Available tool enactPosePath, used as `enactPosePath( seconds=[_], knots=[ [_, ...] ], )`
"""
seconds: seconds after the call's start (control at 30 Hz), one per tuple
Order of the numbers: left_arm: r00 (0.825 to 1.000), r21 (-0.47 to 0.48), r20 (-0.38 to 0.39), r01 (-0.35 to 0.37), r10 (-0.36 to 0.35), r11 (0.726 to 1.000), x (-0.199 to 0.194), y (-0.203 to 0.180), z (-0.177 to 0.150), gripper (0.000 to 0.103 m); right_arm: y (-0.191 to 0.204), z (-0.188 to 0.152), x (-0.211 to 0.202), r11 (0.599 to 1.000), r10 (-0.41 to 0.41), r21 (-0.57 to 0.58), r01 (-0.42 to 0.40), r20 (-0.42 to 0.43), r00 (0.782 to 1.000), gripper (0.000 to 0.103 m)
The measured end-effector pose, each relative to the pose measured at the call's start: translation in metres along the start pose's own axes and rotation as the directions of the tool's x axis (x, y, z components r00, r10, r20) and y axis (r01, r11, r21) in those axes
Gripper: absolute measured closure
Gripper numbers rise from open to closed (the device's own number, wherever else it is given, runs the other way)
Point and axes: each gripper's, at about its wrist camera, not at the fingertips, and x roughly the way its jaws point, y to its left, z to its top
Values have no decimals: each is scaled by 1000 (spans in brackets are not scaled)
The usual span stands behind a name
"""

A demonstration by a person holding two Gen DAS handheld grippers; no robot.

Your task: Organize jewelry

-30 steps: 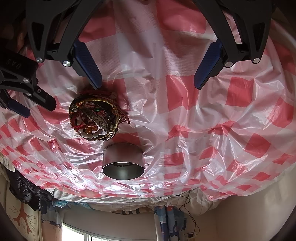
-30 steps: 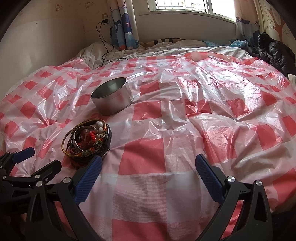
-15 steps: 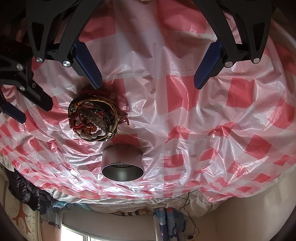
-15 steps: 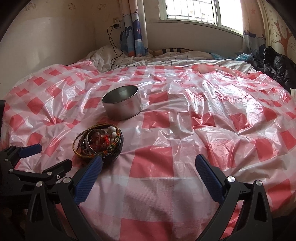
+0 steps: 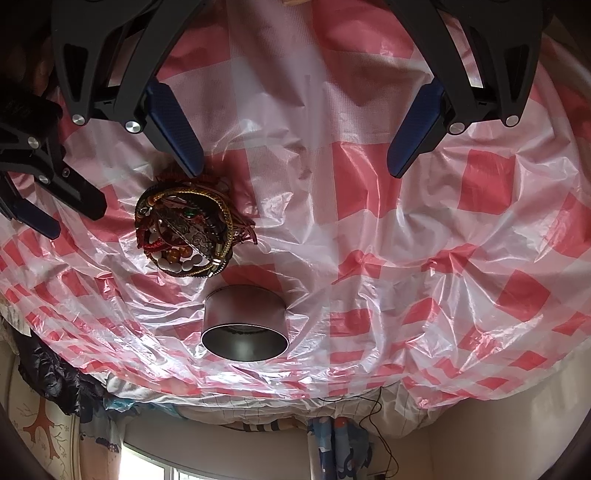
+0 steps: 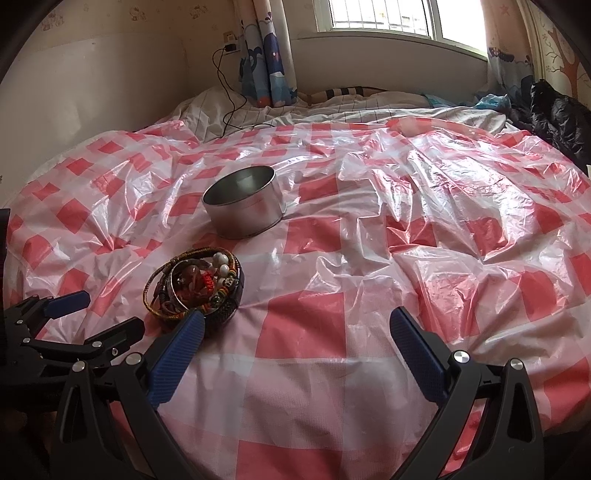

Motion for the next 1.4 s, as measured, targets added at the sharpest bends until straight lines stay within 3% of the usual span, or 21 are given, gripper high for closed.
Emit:
enactPosePath(
  seconds=[0.33, 0.53, 0.73, 0.8, 0.9, 1.0, 1.07, 1.23, 1.4],
  knots=[
    [1000, -28, 2, -1, 1, 1000, 9, 9, 16, 7, -5, 8, 13, 1000, 13, 10, -13, -20, 1000, 6],
    [1000, -75, -9, 12, -13, 997, 15, 21, 24, 7, -4, 20, 13, 996, 95, 3, -95, -32, 995, 6],
    [994, -66, 19, 111, -110, 992, 9, 17, 26, 8, 10, 39, 25, 987, 131, -81, -138, -85, 988, 6],
    [994, -66, 30, 111, -109, 992, 9, 14, 29, 8, 6, 42, 26, 988, 133, -65, -139, -88, 987, 6],
    [979, -105, 14, 205, -205, 973, 16, 16, 36, 8, -7, 49, 22, 993, 114, -32, -117, -75, 991, 6],
    [978, -82, 12, 209, -209, 974, 19, 8, 39, 8, -23, 52, 16, 996, 89, 12, -89, -49, 995, 6],
    [969, -78, 10, 248, -248, 966, 21, 2, 41, 9, -34, 51, 17, 995, 87, 54, -85, -48, 995, 6],
    [965, -73, -34, 258, -261, 963, 29, -5, 38, 20, -44, 47, 24, 990, 105, 105, -98, -68, 992, 6],
    [956, -85, -10, 290, -292, 953, 25, -1, 36, 30, -41, 45, 27, 989, 113, 105, -105, -70, 991, 6]
  ],
)
